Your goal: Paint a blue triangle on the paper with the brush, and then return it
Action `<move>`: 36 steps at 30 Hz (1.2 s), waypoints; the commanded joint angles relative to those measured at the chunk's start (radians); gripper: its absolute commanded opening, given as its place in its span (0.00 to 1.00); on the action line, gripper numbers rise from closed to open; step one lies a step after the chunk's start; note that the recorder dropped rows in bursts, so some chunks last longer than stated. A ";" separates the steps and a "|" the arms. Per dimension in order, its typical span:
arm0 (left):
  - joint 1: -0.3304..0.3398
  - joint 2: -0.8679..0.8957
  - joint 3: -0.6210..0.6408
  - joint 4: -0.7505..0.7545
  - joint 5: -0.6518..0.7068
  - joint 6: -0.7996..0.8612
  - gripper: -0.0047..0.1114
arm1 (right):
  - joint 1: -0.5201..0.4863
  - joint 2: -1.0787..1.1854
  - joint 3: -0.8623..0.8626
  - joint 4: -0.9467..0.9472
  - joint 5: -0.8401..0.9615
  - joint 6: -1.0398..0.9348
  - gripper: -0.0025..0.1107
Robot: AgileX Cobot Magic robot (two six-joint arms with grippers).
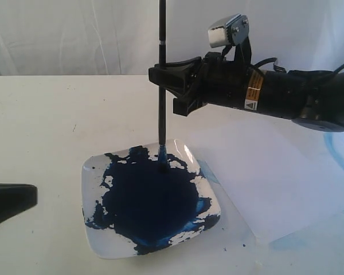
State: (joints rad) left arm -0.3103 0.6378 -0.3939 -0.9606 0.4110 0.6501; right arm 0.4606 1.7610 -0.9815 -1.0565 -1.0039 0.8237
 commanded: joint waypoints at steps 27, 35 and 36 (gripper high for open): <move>-0.011 0.097 0.014 -0.161 0.161 0.218 0.04 | -0.006 0.037 -0.005 0.030 0.083 -0.010 0.02; -0.011 0.097 0.014 -0.161 0.161 0.218 0.04 | -0.006 0.044 -0.005 0.036 0.081 -0.010 0.02; -0.011 0.097 0.014 -0.161 0.161 0.218 0.04 | -0.006 0.044 -0.005 0.036 0.081 -0.010 0.02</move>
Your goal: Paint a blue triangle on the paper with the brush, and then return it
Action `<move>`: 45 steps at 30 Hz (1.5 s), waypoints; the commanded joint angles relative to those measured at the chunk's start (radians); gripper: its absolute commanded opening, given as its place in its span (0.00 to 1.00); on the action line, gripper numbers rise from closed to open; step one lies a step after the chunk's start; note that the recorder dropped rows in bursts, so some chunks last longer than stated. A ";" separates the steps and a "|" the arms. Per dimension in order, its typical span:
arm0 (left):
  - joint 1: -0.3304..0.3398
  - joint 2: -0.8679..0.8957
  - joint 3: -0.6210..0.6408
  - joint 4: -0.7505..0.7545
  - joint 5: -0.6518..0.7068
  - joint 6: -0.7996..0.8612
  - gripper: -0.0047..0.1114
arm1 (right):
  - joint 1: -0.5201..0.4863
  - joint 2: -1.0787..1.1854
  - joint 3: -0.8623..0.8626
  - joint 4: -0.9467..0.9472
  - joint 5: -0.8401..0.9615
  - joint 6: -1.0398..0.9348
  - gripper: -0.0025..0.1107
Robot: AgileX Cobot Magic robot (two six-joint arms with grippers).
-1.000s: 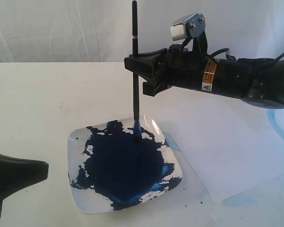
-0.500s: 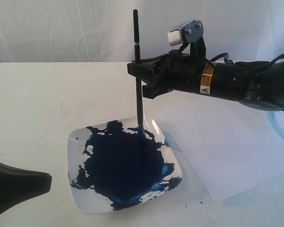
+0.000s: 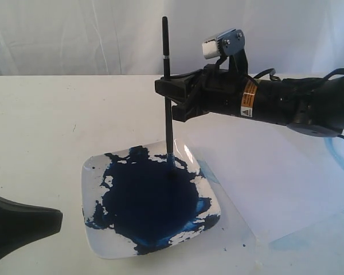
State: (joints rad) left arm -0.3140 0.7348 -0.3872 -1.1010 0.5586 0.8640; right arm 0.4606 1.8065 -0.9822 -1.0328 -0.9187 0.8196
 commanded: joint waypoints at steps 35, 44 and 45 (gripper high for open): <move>-0.482 0.746 -0.576 -0.323 -0.105 0.356 0.04 | -0.522 -0.426 -0.005 -0.255 -0.114 0.452 0.02; -0.525 1.120 -0.924 -0.249 -0.114 0.369 0.04 | -0.572 -0.272 -0.005 -0.221 -0.212 0.326 0.02; -0.525 1.145 -0.946 -0.219 -0.109 0.361 0.04 | -0.572 -0.255 -0.005 -0.209 -0.211 0.310 0.02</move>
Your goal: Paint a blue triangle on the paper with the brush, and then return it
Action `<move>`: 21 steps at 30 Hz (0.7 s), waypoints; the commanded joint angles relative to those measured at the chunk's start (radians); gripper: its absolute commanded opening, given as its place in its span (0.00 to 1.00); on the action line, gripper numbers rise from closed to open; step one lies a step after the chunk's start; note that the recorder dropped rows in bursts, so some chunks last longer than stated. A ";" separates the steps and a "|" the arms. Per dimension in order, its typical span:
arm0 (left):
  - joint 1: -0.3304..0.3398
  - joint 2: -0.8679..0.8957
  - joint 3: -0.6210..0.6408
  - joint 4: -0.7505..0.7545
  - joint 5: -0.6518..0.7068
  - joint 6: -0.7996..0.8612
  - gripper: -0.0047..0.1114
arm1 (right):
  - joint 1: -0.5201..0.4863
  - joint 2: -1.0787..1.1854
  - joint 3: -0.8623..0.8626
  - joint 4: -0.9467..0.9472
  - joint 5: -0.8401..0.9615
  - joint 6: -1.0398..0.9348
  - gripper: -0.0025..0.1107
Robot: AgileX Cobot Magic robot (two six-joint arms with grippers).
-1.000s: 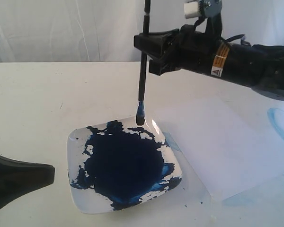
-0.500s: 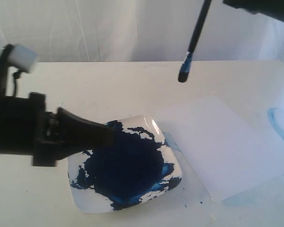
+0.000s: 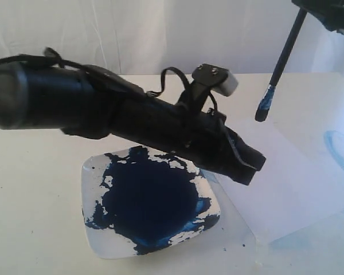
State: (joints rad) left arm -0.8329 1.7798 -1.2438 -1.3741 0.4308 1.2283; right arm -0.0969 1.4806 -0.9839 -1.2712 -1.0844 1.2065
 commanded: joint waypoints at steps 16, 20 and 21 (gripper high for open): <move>-0.006 0.354 -0.338 0.418 0.062 -0.269 0.04 | -0.015 0.266 -0.003 0.147 -0.137 -0.274 0.02; -0.006 0.392 -0.378 0.411 0.073 -0.269 0.04 | -0.015 0.279 -0.003 0.147 -0.137 -0.304 0.02; -0.006 0.399 -0.385 0.411 0.073 -0.269 0.04 | -0.015 0.281 -0.003 0.147 -0.137 -0.314 0.02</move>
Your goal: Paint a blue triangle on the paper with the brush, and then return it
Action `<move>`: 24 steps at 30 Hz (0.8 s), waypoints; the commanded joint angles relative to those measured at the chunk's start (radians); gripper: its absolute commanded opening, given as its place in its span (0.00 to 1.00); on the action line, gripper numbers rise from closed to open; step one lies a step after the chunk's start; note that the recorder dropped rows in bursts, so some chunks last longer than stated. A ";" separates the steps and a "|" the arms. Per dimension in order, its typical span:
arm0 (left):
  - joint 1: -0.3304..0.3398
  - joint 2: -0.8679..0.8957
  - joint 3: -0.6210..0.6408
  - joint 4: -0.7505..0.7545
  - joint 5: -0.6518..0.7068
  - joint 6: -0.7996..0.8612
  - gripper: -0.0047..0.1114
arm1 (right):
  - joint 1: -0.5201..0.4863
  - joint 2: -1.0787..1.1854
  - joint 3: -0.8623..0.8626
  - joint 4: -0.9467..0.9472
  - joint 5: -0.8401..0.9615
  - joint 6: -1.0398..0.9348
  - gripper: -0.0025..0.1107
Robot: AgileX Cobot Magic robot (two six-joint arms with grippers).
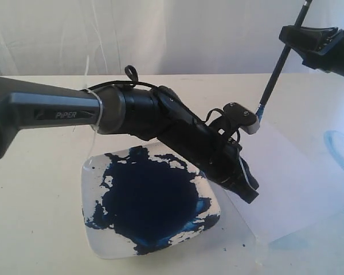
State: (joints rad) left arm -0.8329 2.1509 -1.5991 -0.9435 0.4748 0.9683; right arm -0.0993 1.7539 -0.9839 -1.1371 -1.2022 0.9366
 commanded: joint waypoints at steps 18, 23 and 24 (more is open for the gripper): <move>-0.006 0.127 -0.142 0.200 0.048 -0.164 0.04 | -0.012 0.075 -0.003 0.042 -0.019 -0.082 0.02; -0.006 0.129 -0.142 0.200 0.033 -0.164 0.04 | -0.012 0.076 -0.003 0.049 -0.019 -0.082 0.02; -0.006 0.129 -0.142 0.200 0.033 -0.162 0.04 | -0.012 0.076 -0.003 0.049 -0.019 -0.082 0.02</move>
State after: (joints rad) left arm -0.8329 2.2772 -1.7359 -0.7387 0.4971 0.8164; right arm -0.0993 1.8302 -0.9839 -1.1030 -1.2056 0.8685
